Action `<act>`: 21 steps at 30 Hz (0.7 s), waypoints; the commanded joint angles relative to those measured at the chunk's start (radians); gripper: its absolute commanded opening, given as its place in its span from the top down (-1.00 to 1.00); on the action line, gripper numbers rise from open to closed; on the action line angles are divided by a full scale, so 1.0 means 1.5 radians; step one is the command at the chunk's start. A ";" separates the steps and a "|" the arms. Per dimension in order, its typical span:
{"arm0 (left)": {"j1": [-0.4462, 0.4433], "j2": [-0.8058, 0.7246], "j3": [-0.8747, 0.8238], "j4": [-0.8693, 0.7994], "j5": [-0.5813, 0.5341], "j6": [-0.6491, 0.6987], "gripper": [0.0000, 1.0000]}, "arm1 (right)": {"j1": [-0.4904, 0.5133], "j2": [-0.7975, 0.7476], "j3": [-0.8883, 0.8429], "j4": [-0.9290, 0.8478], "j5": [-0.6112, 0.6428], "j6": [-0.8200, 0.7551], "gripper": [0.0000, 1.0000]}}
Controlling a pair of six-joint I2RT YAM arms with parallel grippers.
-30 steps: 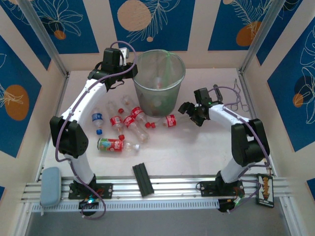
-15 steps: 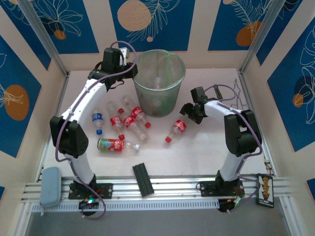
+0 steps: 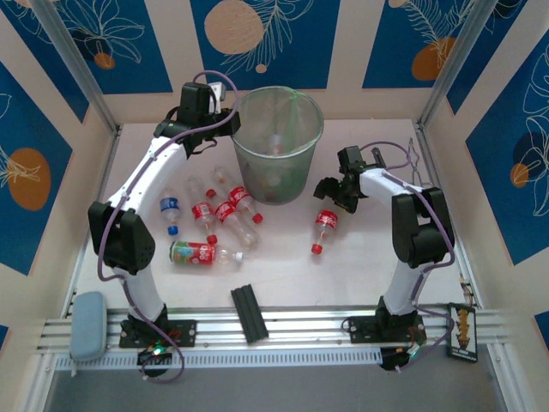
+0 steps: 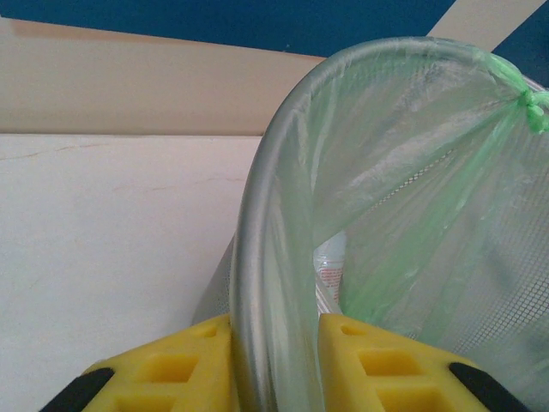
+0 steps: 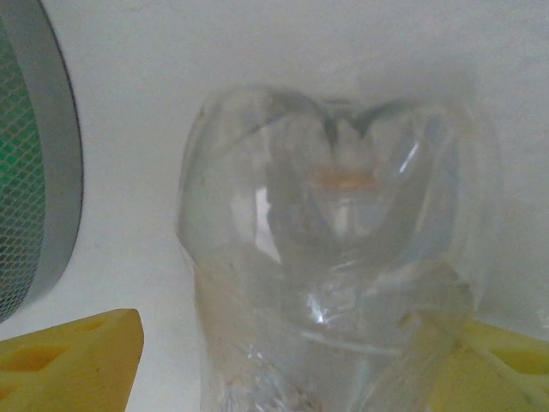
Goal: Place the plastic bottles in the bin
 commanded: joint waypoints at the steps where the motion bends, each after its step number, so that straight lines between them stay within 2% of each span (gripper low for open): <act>1: -0.011 0.009 0.020 -0.009 0.015 0.008 0.40 | 0.014 0.011 -0.001 -0.028 -0.030 0.014 -0.60; 8: -0.011 0.009 0.018 -0.010 0.015 0.008 0.40 | 0.007 -0.017 -0.007 -0.043 -0.016 0.016 -0.31; 14: -0.010 0.009 0.017 -0.008 0.018 0.004 0.40 | -0.010 -0.068 0.009 -0.072 -0.013 -0.005 -0.20; 21: -0.010 0.011 0.025 -0.011 0.017 0.003 0.39 | -0.051 -0.203 0.055 -0.114 -0.024 -0.053 -0.14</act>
